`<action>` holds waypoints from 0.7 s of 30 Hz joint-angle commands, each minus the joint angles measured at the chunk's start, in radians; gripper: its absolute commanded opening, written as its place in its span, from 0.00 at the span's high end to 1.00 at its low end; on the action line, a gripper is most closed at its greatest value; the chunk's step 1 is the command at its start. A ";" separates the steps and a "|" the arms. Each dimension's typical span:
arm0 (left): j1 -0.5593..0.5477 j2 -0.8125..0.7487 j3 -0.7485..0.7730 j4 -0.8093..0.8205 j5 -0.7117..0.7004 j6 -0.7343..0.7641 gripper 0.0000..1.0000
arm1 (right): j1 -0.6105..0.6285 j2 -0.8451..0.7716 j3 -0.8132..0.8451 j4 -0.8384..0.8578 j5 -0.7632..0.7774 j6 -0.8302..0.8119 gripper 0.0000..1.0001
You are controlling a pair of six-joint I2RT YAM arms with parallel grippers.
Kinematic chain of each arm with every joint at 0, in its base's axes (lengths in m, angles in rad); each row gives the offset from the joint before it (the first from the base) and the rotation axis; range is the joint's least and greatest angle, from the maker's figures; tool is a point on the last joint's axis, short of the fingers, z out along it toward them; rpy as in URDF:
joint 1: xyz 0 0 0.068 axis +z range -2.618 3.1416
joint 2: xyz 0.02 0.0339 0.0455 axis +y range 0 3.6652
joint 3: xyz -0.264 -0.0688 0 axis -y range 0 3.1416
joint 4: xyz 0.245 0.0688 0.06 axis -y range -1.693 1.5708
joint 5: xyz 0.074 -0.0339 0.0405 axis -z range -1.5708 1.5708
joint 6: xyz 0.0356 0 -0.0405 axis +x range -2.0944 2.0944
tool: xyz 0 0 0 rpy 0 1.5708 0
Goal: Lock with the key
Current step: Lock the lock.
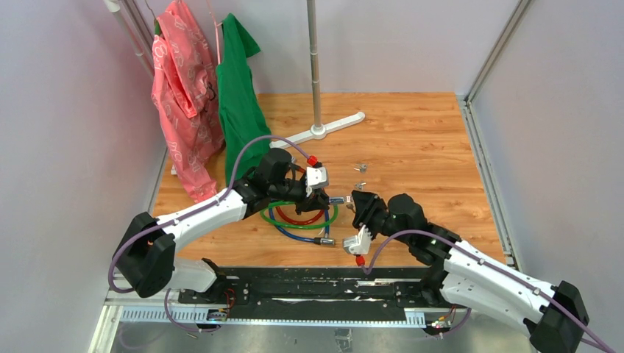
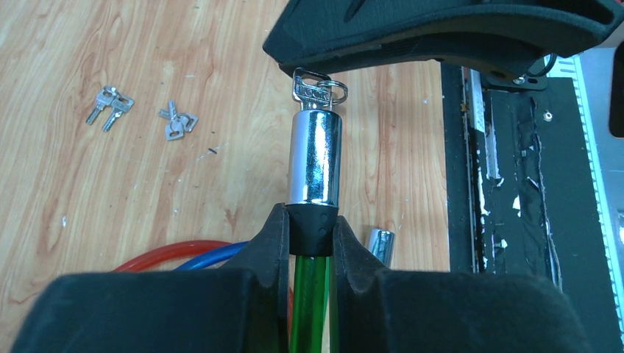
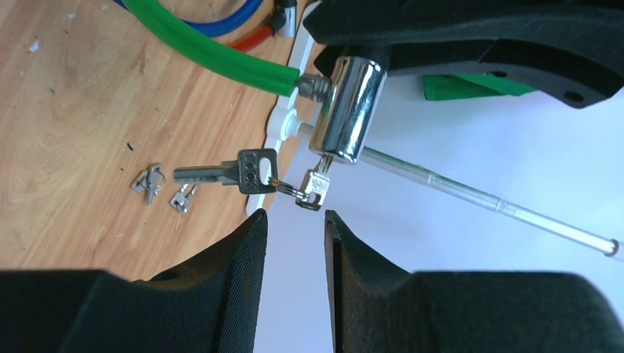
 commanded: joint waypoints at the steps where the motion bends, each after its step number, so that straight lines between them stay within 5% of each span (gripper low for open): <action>1: 0.004 0.009 -0.035 -0.074 -0.026 0.008 1.00 | 0.024 -0.020 -0.020 0.059 0.082 -0.007 0.62; 10: 0.003 0.012 -0.030 -0.094 -0.032 0.021 1.00 | 0.102 -0.006 -0.005 0.039 0.090 -0.013 0.65; 21: 0.003 0.012 -0.022 -0.102 -0.032 0.021 1.00 | 0.120 0.012 0.004 0.070 0.091 0.055 0.91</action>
